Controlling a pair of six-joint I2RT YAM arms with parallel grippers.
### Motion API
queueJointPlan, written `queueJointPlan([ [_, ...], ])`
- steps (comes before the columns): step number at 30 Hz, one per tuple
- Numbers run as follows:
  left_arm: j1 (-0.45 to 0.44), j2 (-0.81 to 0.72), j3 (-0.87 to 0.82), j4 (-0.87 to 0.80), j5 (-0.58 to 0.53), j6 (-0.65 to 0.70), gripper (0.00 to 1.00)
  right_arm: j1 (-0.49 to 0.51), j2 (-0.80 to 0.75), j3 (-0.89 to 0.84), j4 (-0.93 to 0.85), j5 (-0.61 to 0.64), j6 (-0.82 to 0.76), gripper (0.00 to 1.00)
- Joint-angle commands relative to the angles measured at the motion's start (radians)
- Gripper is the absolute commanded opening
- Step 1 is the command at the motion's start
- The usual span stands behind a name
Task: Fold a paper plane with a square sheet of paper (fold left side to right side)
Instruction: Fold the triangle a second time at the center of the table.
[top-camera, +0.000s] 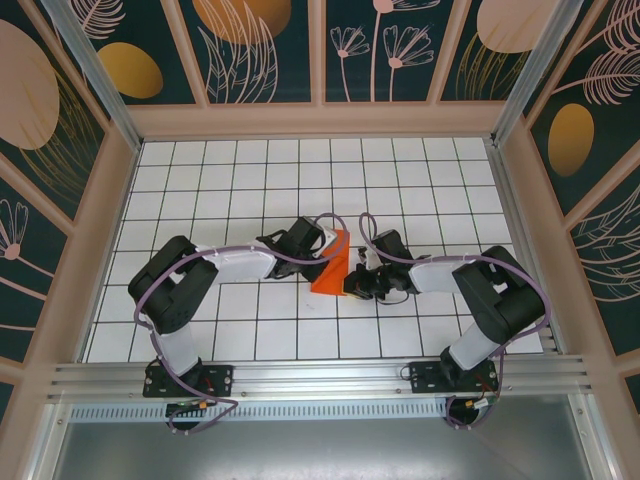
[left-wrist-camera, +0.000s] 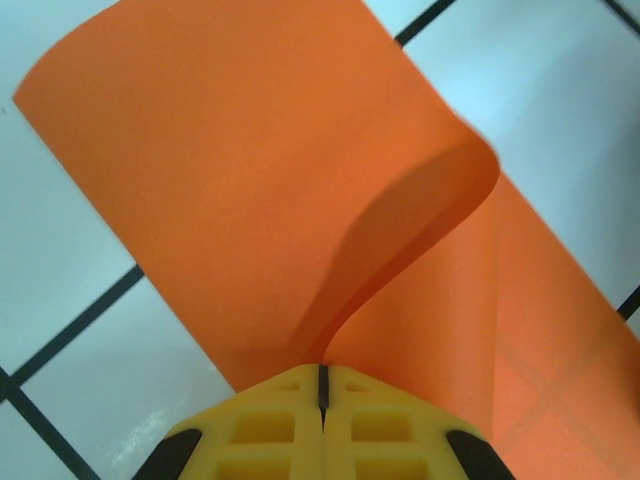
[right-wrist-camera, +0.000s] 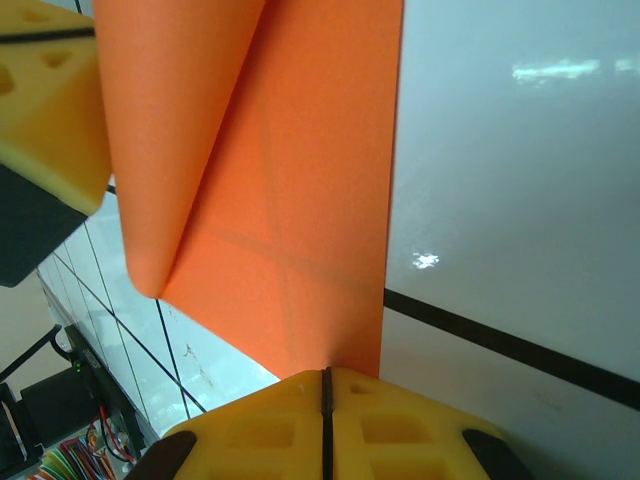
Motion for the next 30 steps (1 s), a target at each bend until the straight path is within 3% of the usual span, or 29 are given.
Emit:
queueJointPlan([
  [1, 0.007, -0.029, -0.018, -0.015, -0.011, 0.009, 0.01, 0.004, 0.025, 0.01, -0.068, 0.031, -0.025, 0.1],
  [18, 0.007, 0.006, 0.002, -0.006, 0.0, 0.013, 0.01, 0.003, 0.017, 0.003, -0.051, 0.021, -0.022, 0.11],
  [30, 0.007, 0.021, 0.001, -0.003, 0.011, 0.009, 0.01, -0.082, -0.122, -0.021, 0.062, -0.065, 0.042, 0.13],
])
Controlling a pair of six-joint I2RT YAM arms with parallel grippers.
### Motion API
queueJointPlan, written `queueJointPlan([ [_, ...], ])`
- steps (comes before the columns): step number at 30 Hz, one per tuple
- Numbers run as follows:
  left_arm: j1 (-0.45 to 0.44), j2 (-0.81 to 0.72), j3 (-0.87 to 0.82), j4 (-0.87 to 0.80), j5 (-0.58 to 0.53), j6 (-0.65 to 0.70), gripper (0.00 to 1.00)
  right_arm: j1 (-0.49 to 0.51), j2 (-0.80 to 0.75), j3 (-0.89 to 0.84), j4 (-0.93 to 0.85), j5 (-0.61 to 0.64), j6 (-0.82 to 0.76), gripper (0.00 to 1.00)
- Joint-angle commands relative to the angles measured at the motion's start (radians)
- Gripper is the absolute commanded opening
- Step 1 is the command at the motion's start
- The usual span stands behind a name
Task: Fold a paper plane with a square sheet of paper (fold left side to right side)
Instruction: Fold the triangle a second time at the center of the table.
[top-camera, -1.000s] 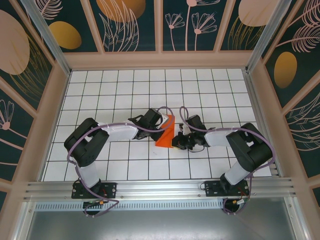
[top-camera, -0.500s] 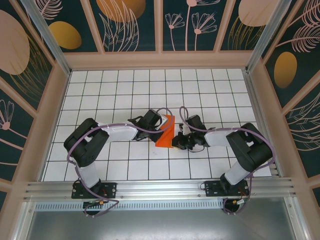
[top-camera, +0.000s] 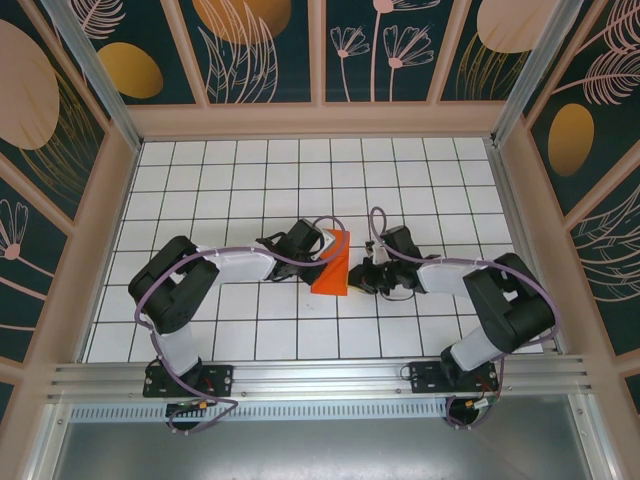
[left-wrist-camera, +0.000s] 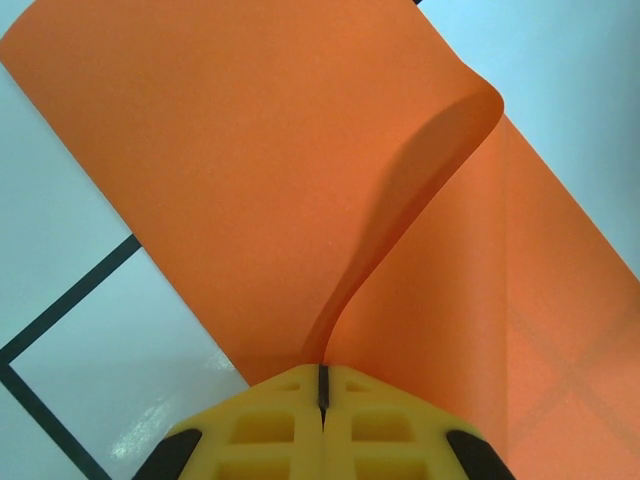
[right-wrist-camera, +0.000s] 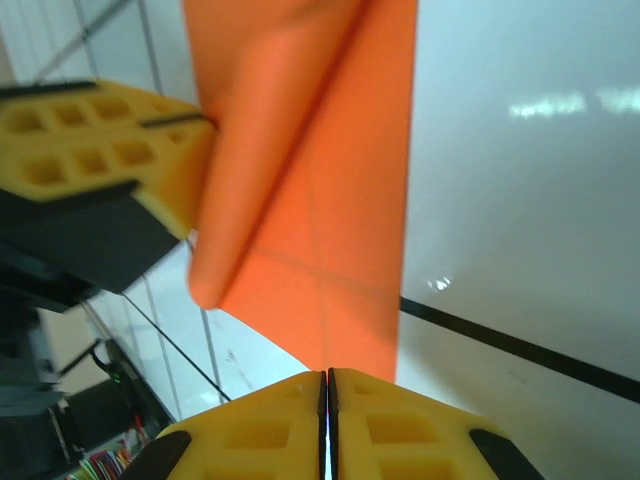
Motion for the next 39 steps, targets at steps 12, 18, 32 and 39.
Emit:
queueJointPlan([
  [12, 0.007, 0.022, 0.015, -0.002, 0.021, 0.007, 0.01, -0.005, 0.118, 0.154, 0.14, 0.031, 0.108, 0.11],
  [18, 0.007, 0.027, 0.015, -0.006, 0.026, 0.007, 0.01, 0.016, 0.197, 0.21, 0.138, 0.026, 0.102, 0.11],
  [32, 0.007, 0.022, 0.014, -0.008, 0.026, 0.001, 0.01, 0.04, 0.268, 0.249, 0.055, 0.079, 0.062, 0.11],
  [39, 0.006, 0.016, 0.014, -0.009, 0.021, 0.001, 0.01, 0.04, 0.262, 0.238, 0.037, 0.102, 0.055, 0.11],
])
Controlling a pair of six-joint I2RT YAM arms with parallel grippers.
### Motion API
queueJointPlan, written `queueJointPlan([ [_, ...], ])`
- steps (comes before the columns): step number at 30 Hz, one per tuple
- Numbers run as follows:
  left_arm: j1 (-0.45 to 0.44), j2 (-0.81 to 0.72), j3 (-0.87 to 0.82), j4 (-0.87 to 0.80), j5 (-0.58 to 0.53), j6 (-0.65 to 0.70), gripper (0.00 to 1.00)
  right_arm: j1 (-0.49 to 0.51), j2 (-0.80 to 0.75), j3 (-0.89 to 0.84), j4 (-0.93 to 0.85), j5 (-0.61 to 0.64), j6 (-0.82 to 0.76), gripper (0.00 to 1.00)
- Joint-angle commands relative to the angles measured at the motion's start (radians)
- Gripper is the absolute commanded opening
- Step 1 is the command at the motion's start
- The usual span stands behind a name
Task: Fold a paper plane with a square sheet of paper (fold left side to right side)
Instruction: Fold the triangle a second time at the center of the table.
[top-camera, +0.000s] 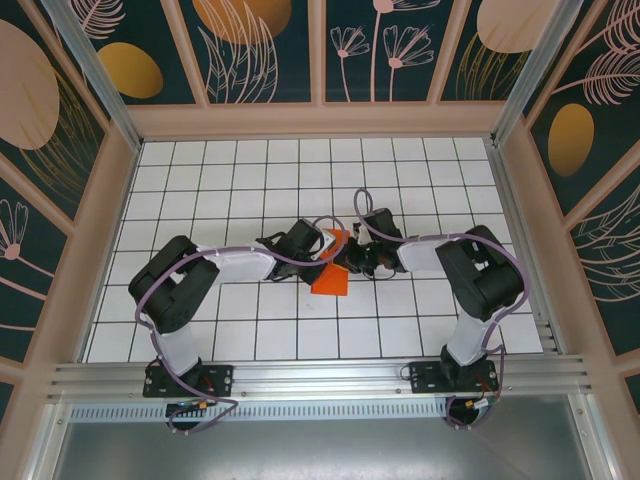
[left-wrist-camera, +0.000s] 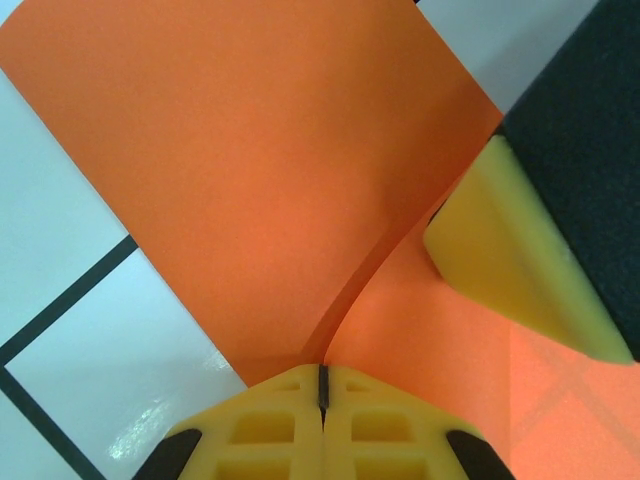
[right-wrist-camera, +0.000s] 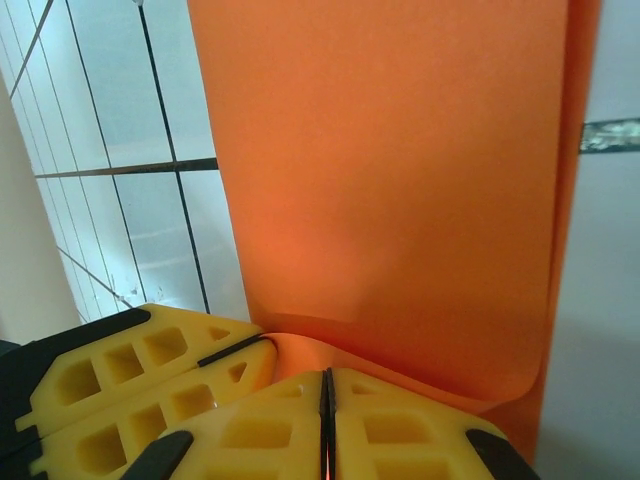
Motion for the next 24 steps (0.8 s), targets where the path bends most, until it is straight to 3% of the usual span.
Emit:
queueJointPlan([
  [1, 0.007, 0.012, 0.014, -0.008, 0.015, 0.0, 0.01, 0.006, 0.006, 0.015, -0.031, 0.028, -0.028, 0.11],
  [24, 0.006, 0.02, 0.032, 0.0, -0.015, -0.009, 0.01, 0.024, -0.007, 0.014, -0.092, 0.084, -0.043, 0.12],
])
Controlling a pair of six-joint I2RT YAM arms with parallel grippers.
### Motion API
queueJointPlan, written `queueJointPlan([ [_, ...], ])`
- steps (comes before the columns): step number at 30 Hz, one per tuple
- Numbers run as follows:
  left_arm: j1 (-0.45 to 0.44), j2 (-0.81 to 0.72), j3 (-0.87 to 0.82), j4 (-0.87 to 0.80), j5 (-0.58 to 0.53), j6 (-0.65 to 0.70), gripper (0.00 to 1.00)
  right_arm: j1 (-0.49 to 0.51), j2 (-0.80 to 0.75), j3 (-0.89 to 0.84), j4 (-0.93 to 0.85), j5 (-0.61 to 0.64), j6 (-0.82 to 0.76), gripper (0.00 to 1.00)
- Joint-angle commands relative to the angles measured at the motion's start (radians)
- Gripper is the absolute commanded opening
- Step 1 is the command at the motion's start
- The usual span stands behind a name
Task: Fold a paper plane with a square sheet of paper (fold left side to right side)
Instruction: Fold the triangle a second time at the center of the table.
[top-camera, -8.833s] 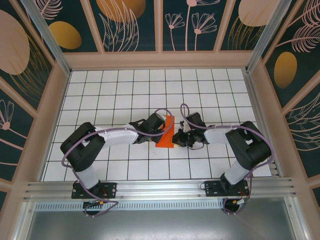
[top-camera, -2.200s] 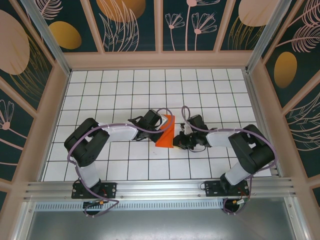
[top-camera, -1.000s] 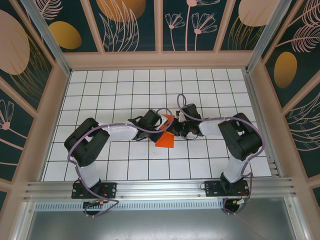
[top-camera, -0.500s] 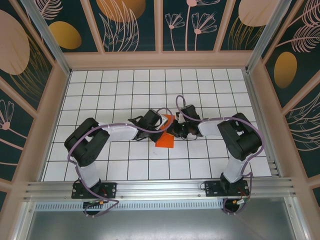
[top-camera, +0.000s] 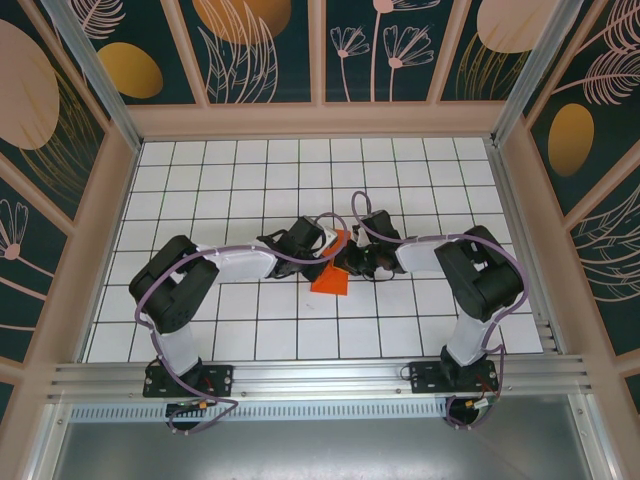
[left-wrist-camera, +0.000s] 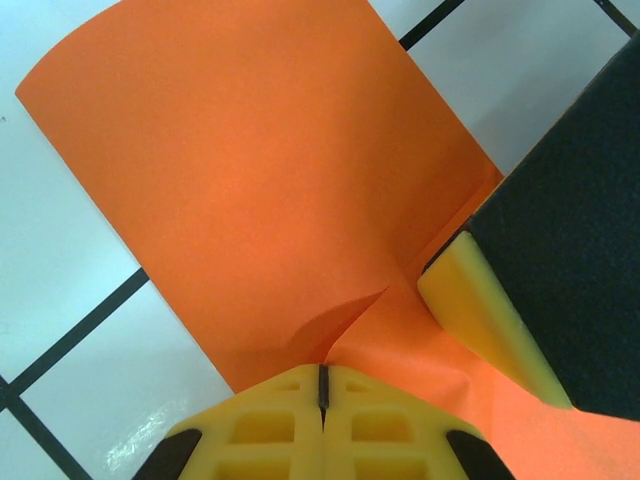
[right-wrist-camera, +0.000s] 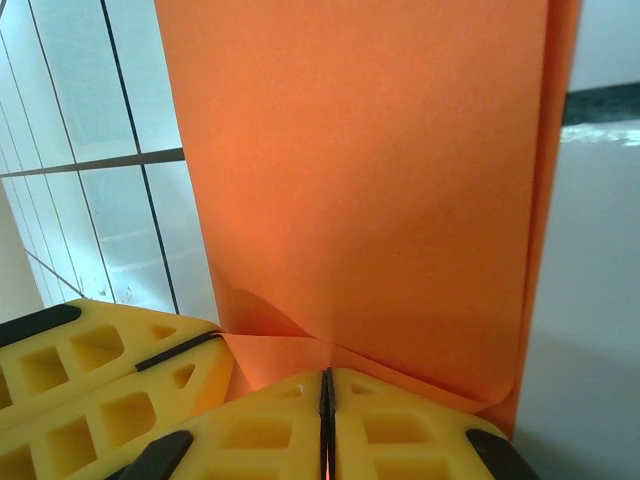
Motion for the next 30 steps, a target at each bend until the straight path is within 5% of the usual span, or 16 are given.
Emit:
queueJointPlan([
  [1, 0.008, 0.017, 0.007, -0.005, -0.012, -0.007, 0.01, 0.006, -0.004, 0.017, -0.064, 0.046, -0.023, 0.12],
  [8, 0.006, 0.012, 0.008, -0.007, -0.018, -0.005, 0.04, 0.01, 0.013, 0.017, -0.095, 0.06, -0.033, 0.11],
  [22, 0.007, -0.255, 0.001, -0.071, -0.051, -0.069, 0.4, 0.01, 0.006, -0.003, -0.083, 0.061, -0.03, 0.12],
  [30, 0.006, -0.384, -0.167, 0.07, 0.258, -0.258, 0.42, 0.011, 0.014, 0.006, -0.079, 0.045, -0.039, 0.12],
])
